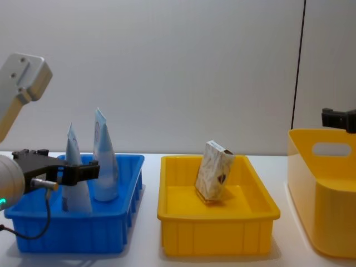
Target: Bimanual collaborative sorting of washing and personal care products
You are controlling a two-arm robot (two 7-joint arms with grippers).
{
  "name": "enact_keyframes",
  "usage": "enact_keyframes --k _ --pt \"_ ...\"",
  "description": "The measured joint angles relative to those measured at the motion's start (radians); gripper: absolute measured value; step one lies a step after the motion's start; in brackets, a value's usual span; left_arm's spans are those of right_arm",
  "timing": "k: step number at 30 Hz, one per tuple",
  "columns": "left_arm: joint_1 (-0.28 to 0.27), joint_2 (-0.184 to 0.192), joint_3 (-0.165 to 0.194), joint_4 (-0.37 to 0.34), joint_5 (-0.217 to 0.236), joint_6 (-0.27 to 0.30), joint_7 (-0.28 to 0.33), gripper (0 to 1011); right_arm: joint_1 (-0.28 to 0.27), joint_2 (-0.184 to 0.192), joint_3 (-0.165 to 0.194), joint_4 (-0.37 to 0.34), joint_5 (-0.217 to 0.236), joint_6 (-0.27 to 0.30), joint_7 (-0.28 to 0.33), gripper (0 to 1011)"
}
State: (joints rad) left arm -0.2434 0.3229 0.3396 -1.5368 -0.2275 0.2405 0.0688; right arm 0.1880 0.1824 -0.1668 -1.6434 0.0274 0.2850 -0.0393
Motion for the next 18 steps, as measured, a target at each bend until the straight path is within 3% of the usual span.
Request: enact_keyframes --k 18 --pt "-0.119 -0.06 0.014 0.164 0.027 -0.003 -0.016 1001 0.0 0.0 0.0 0.0 0.0 0.0 0.0 1004"
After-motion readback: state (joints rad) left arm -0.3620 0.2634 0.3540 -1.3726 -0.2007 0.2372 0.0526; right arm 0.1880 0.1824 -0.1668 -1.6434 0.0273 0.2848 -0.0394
